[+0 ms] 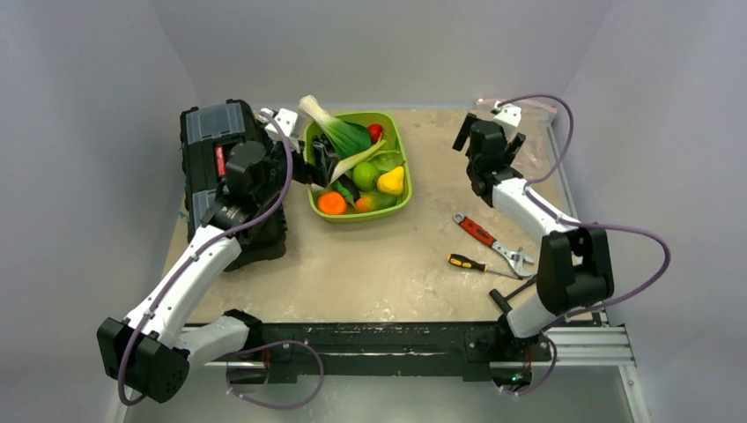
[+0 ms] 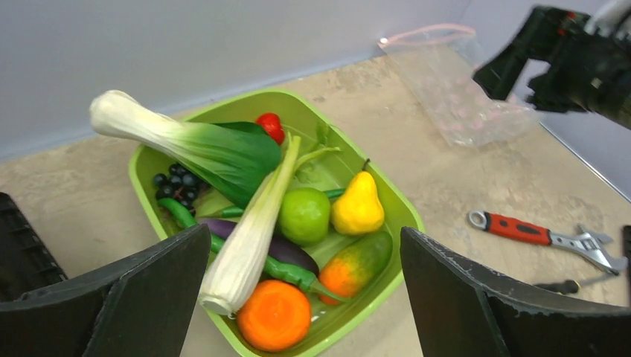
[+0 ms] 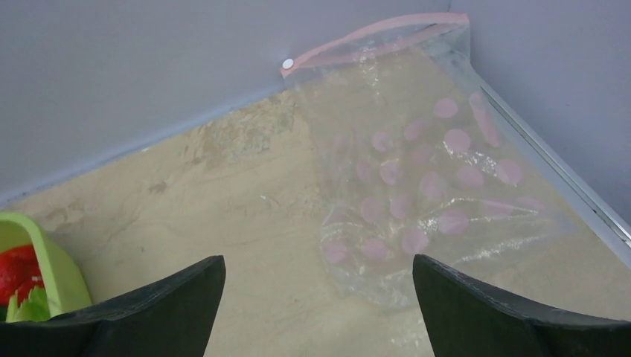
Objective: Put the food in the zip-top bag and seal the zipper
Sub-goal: Pick up the zipper food storage bag at the center of the board.
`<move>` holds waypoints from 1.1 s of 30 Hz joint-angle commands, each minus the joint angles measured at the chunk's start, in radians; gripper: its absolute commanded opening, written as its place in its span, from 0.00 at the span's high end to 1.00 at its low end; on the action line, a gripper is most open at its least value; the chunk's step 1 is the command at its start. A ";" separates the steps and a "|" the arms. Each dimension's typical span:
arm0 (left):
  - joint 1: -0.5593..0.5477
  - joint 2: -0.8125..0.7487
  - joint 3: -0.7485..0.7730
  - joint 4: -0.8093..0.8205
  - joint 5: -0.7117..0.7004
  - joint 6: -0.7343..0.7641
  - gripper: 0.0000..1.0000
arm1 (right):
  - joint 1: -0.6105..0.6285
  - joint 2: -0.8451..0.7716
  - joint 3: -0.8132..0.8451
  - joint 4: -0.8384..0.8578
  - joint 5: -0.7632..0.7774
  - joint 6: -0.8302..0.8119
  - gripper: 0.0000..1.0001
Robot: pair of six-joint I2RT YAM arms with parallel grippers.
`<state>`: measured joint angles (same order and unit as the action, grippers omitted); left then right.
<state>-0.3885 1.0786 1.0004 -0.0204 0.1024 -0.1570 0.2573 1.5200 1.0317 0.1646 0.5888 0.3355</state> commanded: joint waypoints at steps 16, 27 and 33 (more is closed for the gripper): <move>-0.035 0.096 0.087 -0.042 0.222 -0.076 0.03 | -0.200 0.697 0.740 -0.382 -0.182 0.125 0.01; -0.034 0.091 0.097 -0.053 0.215 -0.069 0.03 | -0.220 0.801 0.864 -0.466 -0.195 0.079 0.64; -0.035 0.083 0.100 -0.062 0.212 -0.067 0.03 | -0.220 0.735 0.817 -0.435 -0.221 0.010 1.00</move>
<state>-0.4206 1.1797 1.0584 -0.0967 0.2996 -0.2214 0.0383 2.3226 1.8652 -0.2836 0.3931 0.3985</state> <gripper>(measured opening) 0.972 0.008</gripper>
